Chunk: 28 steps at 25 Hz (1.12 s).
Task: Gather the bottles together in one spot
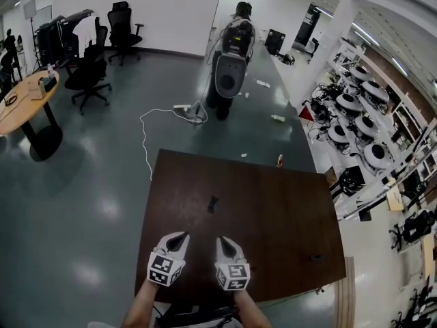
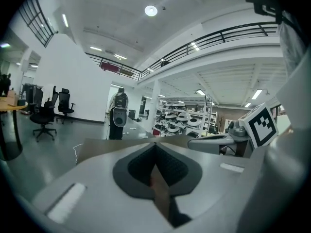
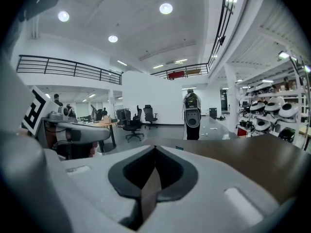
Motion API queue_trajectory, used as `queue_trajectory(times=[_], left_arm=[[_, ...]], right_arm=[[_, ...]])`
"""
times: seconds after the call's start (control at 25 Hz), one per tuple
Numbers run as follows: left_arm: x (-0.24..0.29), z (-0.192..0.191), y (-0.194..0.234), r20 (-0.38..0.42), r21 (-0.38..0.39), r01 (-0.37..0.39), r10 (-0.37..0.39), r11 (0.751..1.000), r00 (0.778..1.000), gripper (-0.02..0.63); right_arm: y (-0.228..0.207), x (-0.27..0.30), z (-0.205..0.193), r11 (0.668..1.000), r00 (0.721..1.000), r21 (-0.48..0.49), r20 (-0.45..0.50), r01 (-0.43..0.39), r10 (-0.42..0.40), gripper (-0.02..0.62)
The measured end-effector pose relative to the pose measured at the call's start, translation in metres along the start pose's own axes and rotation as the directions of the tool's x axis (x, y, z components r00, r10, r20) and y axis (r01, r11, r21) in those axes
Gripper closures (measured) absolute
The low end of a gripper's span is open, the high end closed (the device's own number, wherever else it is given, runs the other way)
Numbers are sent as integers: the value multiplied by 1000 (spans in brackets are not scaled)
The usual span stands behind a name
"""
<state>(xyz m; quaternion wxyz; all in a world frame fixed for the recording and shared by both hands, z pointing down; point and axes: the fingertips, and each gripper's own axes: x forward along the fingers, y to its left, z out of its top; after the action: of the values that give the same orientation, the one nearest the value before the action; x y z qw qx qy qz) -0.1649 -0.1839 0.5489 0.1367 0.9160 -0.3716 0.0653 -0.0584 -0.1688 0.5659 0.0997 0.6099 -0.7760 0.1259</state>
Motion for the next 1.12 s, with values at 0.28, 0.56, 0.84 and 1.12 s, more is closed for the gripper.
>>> queue_trajectory(times=[0.28, 0.56, 0.84, 1.12], left_arm=[[10, -15, 28, -7, -39, -15, 15, 999, 1000, 604], [24, -22, 47, -35, -39, -25, 24, 999, 999, 604], [44, -38, 61, -87, -33, -31, 28, 999, 996, 604], [62, -50, 69, -122, -50, -29, 23, 998, 992, 604]], right_arm=[[-4, 30, -5, 1000, 1000, 8, -3, 19, -19, 594], [-13, 58, -10, 999, 1000, 23, -4, 24, -24, 594], [-28, 85, -21, 999, 999, 30, -30, 44, -43, 594], [-38, 108, -34, 997, 998, 60, -55, 46, -43, 594]])
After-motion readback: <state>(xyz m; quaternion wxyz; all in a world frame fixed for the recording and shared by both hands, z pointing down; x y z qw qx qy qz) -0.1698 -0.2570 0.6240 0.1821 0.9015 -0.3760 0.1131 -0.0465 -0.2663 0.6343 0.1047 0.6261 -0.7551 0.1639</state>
